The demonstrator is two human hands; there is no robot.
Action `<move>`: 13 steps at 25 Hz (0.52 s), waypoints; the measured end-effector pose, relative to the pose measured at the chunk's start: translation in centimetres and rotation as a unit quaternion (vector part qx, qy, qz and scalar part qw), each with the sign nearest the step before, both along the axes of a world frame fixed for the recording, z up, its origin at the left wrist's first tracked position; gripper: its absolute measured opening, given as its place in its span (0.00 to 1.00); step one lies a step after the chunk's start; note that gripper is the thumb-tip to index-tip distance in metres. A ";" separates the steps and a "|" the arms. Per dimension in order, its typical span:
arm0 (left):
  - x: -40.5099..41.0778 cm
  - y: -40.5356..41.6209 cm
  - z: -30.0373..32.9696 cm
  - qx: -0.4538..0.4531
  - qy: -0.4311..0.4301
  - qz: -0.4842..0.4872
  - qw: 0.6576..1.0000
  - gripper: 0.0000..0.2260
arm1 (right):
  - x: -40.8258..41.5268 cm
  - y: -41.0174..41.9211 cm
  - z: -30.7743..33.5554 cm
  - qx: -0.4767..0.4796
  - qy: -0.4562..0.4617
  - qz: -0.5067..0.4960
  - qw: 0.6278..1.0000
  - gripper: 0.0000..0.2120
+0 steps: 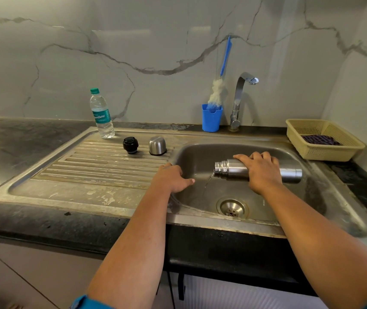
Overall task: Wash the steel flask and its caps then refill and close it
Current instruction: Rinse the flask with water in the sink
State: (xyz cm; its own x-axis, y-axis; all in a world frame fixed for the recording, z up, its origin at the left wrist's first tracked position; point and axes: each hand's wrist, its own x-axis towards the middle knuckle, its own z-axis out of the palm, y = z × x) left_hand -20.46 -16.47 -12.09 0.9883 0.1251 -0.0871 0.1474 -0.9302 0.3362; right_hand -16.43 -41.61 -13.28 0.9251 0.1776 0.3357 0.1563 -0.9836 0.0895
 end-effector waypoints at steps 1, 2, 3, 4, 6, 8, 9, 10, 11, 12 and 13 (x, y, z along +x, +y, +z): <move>0.0 0.0 0.0 0.000 -0.001 0.000 1.000 0.26 | 0.1 0.0 0.0 -0.001 0.001 0.000 1.000 0.40; 0.0 0.0 0.0 -0.002 -0.001 0.001 1.000 0.26 | 0.1 0.0 -0.1 -0.002 0.002 -0.001 1.000 0.41; 0.0 0.0 0.0 -0.003 -0.001 0.003 1.000 0.26 | 0.2 -0.1 -0.1 -0.003 0.002 -0.001 1.000 0.41; 0.0 0.0 0.0 -0.005 0.000 0.004 1.000 0.26 | 0.3 -0.1 -0.2 -0.002 0.002 -0.002 1.000 0.41; 0.0 0.0 0.0 -0.005 0.000 0.004 1.000 0.25 | 0.4 -0.1 -0.3 -0.002 0.003 -0.004 1.000 0.41; 0.0 -0.1 0.0 -0.006 0.000 0.004 1.000 0.25 | 0.5 -0.1 -0.5 -0.003 0.000 -0.007 1.000 0.41; 0.0 -0.1 0.0 -0.007 -0.001 0.004 1.000 0.25 | 0.5 -0.1 -0.5 -0.003 -0.002 -0.009 1.000 0.41; 0.0 -0.1 0.1 -0.008 0.000 0.004 1.000 0.25 | 0.5 -0.1 -0.5 -0.002 -0.003 -0.010 1.000 0.41; 0.0 -0.1 0.1 -0.010 0.000 0.005 1.000 0.25 | 0.5 -0.1 -0.5 -0.002 -0.003 -0.010 1.000 0.41; 0.0 -0.1 0.0 -0.011 0.001 0.006 1.000 0.25 | 0.5 -0.1 -0.4 -0.003 -0.001 -0.010 1.000 0.41; 0.0 -0.1 0.0 -0.010 0.001 0.006 1.000 0.26 | 0.4 -0.2 -0.4 -0.003 0.000 -0.009 1.000 0.41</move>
